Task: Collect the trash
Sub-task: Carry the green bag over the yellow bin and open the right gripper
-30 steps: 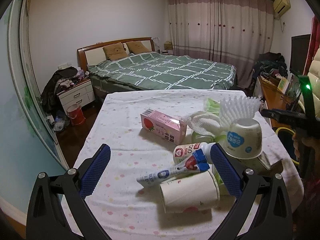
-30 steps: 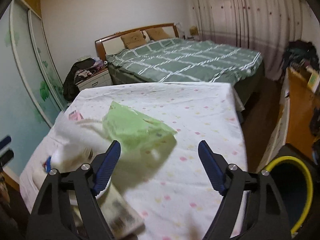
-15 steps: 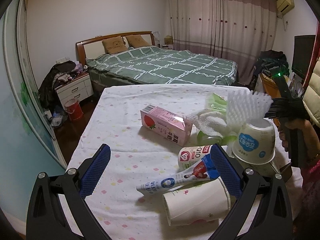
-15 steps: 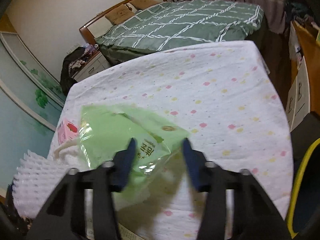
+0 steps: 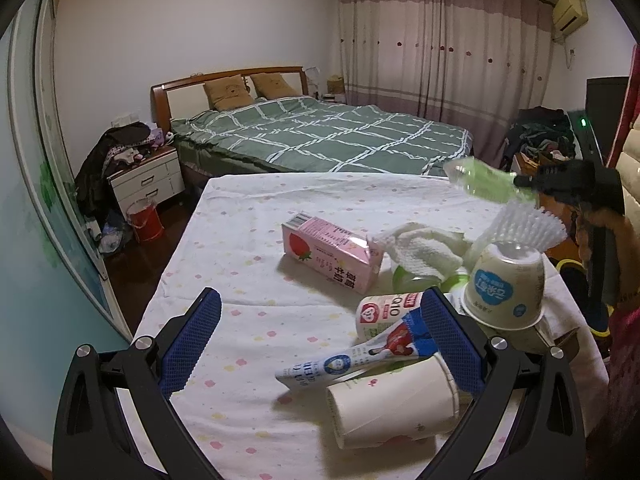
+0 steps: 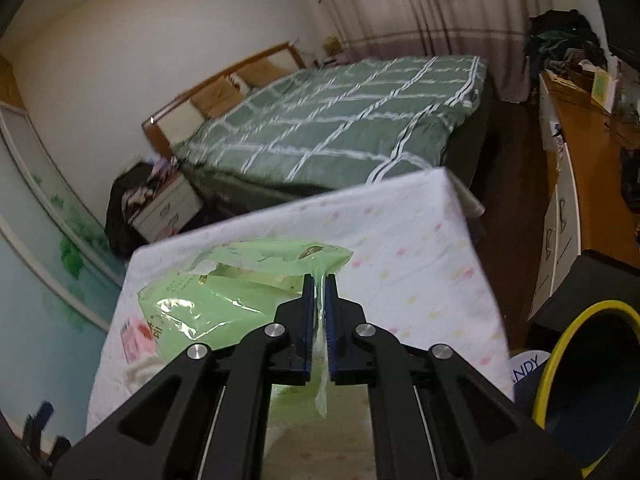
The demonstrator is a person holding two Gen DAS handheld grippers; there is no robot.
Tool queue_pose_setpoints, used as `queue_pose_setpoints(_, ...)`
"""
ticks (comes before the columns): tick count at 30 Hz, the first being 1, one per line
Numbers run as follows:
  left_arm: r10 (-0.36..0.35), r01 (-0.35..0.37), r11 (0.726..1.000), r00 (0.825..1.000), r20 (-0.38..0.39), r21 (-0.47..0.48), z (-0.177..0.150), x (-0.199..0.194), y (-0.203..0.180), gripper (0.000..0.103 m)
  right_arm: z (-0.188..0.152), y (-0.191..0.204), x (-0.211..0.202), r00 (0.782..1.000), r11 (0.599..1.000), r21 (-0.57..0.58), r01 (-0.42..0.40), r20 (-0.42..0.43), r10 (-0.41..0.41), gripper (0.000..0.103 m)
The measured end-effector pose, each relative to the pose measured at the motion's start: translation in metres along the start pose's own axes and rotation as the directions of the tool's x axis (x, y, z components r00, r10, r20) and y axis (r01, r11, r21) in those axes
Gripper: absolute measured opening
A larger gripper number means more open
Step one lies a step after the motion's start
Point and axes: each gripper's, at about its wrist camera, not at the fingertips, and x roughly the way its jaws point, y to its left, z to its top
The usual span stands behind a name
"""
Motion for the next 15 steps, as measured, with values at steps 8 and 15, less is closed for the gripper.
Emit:
queue_pose_setpoints(8, -0.054, 0.054, 0.997, 0.998, 0.012, 0.050, 0.002, -0.009, -0.024, 0.098, 0.020, -0.018, -0.052, 0.988, 0.999, 0.021, 0.036, 0.151, -0.039, 0.005)
queue_pose_setpoints(15, -0.142, 0.139, 0.984, 0.990, 0.018, 0.114, 0.007, -0.009, -0.061, 0.098, -0.004, -0.085, -0.106, 0.960, 0.981, 0.096, 0.169, 0.209, -0.186, 0.005)
